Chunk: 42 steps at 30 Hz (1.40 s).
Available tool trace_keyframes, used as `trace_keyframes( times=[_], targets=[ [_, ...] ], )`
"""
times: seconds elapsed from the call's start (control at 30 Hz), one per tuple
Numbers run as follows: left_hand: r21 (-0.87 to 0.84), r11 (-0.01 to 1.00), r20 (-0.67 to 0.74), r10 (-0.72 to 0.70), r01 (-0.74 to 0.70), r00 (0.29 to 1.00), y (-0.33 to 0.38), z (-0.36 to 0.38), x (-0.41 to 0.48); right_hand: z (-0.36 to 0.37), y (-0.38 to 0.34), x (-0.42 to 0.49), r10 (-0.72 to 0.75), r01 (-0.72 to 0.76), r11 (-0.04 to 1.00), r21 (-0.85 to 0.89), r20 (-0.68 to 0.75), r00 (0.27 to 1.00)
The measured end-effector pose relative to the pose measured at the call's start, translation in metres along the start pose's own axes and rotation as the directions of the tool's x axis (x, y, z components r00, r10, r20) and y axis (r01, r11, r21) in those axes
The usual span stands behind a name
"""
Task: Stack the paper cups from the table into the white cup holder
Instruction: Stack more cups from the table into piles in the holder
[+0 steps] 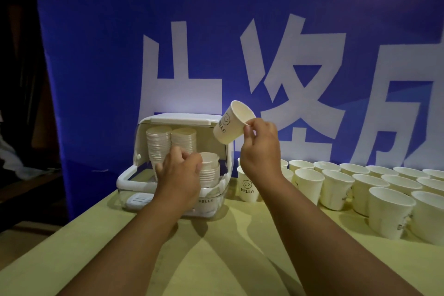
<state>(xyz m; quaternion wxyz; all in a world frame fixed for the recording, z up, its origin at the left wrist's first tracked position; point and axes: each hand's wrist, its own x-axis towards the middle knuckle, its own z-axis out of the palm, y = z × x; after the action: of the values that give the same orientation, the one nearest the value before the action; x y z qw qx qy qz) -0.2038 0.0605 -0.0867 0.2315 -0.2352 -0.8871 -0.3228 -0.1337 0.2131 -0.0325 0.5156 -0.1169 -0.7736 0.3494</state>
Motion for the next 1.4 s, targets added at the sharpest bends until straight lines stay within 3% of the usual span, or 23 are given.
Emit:
trace_keyframes(
  times=[0.13,0.37,0.53,0.67,0.77,0.87,1.23,1.4],
  targets=[
    [-0.052,0.995,-0.05,0.085,-0.088,0.995,-0.009,0.004,0.001,0.01,0.002,-0.003,-0.025,0.029,0.998,-0.051,0.091,0.996],
    [-0.196,0.98,-0.135,0.01,-0.037,0.991,-0.01,-0.001,-0.001,0.012,-0.003,-0.012,-0.25,0.278,0.944,-0.178,0.164,0.954],
    [-0.289,0.957,-0.109,-0.019,-0.013,0.994,-0.008,-0.002,-0.004,0.011,-0.008,-0.013,-0.184,0.334,0.867,-0.37,0.383,0.905],
    [-0.305,0.951,-0.113,0.007,-0.042,0.994,-0.007,-0.001,-0.005,0.018,-0.01,-0.015,-0.055,0.231,0.917,-0.326,0.469,0.882],
    [-0.306,0.95,-0.108,0.031,-0.063,0.994,-0.011,0.0,-0.003,0.021,-0.007,-0.018,0.041,0.032,0.985,-0.169,0.41,0.911],
    [-0.252,0.965,-0.146,0.037,-0.073,0.989,-0.013,0.003,0.0,0.023,-0.002,-0.022,0.104,-0.054,0.988,-0.146,0.362,0.927],
    [-0.216,0.976,-0.159,-0.021,-0.014,0.987,-0.01,0.002,0.002,0.039,0.017,-0.036,0.129,-0.082,0.986,-0.146,0.349,0.928],
    [-0.149,0.986,-0.22,0.045,-0.079,0.975,0.008,-0.013,-0.005,0.016,0.014,-0.032,0.139,-0.111,0.987,-0.115,0.279,0.95]
  ],
)
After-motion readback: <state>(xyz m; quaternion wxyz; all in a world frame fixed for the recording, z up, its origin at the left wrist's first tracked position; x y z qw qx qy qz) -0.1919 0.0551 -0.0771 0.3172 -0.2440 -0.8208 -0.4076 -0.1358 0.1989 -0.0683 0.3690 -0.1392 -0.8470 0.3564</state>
